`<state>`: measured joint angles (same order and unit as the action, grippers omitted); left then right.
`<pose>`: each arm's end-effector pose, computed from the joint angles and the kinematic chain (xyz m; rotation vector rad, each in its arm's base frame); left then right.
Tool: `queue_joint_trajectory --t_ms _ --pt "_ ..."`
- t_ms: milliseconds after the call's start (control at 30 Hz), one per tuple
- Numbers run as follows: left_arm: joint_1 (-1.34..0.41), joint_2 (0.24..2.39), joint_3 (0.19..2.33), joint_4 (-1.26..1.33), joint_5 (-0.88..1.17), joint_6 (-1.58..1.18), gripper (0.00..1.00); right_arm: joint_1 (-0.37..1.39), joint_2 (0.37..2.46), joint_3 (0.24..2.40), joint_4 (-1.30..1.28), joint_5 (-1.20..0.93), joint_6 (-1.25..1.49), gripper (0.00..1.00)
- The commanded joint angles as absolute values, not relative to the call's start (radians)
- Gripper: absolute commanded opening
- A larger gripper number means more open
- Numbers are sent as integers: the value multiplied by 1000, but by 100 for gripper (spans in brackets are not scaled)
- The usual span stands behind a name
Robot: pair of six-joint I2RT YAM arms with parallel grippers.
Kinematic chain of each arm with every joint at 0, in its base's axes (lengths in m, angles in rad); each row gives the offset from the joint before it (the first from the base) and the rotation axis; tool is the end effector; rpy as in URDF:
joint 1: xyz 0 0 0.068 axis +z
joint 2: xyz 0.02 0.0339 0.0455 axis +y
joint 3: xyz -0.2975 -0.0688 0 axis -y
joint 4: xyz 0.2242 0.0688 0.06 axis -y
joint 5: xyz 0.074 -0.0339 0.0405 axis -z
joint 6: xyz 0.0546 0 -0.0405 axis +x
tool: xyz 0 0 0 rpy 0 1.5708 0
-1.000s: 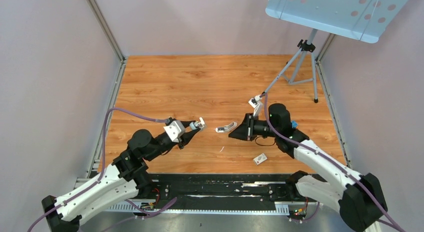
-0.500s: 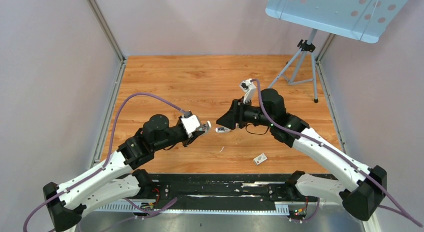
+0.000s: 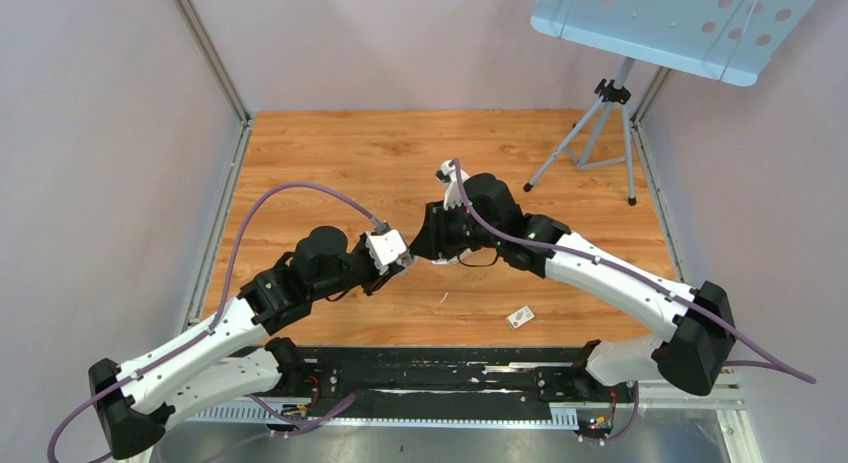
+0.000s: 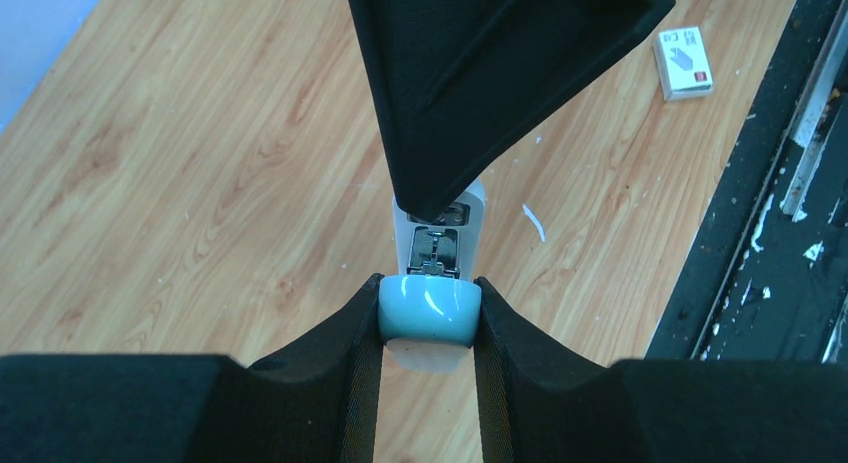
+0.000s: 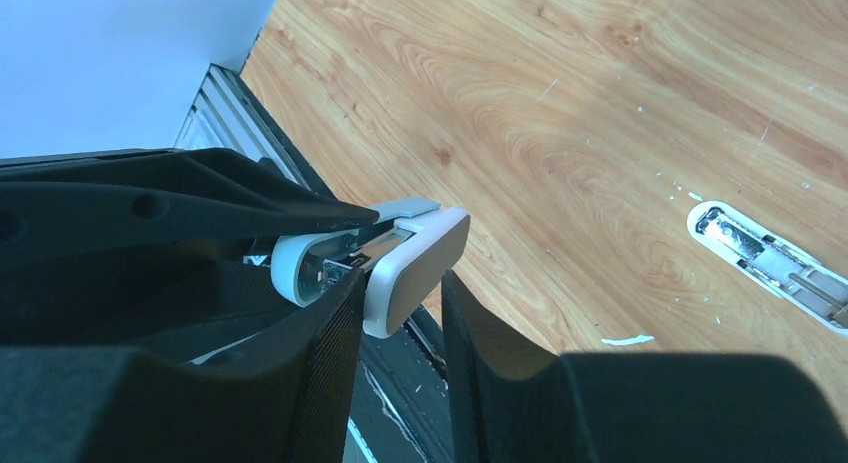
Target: Load the staples into the stapler
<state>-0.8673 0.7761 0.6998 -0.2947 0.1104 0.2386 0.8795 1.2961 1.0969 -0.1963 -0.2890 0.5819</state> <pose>0.0959 -0.1224 0.3181 1.1003 1.6408 -0.5213 0.1713 0.2314 0.3656 -0.5262 2.1008 1.1919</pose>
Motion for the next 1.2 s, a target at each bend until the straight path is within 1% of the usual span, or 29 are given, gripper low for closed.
queue_joint_trajectory --t_ms 0,200,467,600,800,967,1167 --pt "-864 754 746 -293 86 237 0 897 1339 1114 -287 -236 578 35" --pt "-864 739 762 -281 103 225 0 896 1381 1102 -278 -230 571 24" --pt "-843 710 748 -265 97 217 0 871 1401 1012 -143 -329 603 15" --pt "-839 696 729 -252 84 215 0 834 1390 936 -41 -407 633 0" --pt "-816 616 678 -196 51 183 0 746 1328 798 100 -515 683 0" --pt "-812 515 613 -114 69 158 0 667 1281 681 249 -611 774 0" --pt "-813 446 564 -58 65 138 0 597 1242 581 400 -714 887 0"
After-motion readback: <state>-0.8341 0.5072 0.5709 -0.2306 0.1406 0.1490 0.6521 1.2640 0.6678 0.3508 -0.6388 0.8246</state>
